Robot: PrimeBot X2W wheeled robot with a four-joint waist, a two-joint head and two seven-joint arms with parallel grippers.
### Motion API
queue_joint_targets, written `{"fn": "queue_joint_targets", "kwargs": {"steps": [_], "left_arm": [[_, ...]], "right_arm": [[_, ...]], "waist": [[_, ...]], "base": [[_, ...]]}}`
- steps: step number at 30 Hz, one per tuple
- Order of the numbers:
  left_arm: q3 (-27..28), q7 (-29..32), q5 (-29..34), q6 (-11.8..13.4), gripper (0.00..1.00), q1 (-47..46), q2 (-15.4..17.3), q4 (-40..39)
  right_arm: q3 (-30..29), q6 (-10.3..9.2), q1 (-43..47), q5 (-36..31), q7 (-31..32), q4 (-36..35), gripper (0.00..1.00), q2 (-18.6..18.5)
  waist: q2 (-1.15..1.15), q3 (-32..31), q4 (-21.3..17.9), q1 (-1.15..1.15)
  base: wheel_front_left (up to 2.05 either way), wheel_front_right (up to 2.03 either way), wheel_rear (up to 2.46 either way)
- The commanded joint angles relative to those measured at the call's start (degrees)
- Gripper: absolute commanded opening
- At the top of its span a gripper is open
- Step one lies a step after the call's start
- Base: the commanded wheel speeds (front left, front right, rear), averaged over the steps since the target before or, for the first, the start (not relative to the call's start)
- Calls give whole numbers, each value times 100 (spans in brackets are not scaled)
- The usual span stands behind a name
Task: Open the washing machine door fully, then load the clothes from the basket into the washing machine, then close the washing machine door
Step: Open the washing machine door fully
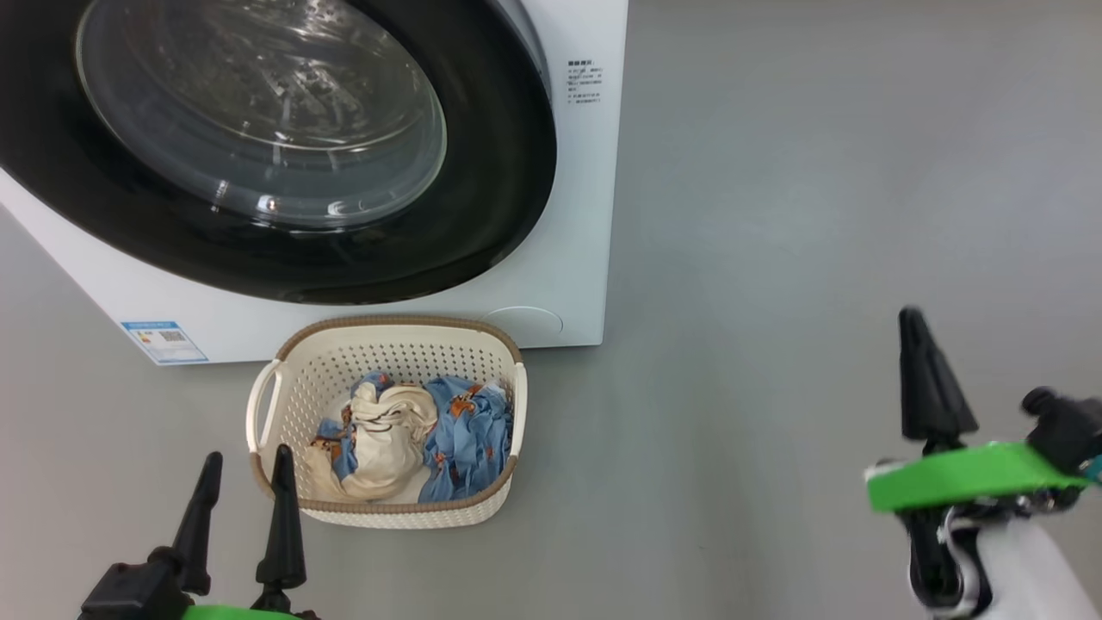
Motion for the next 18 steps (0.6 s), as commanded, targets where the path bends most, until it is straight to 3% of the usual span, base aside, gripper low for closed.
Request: {"fn": "queue_joint_targets", "kwargs": {"steps": [1,9,18], "left_arm": [[140,-52,-51,3,100,-194,21,-175],[-19,-52,-211,3,100,-447,-44,-202],[-200,-52,-336,3,100,-684,-71,-176]], "right_arm": [[85,32,-382,443,-71,-134,0,-5],[582,32,-1567,2589,-71,-51,0,-179],[1226,32,-2839,4114,-71,559,0,-797]], "waist": [[0,48,35,0],[0,396,206,0],[0,736,529,0]], "base": [[0,0,0],[0,0,0],[0,0,0]]}}
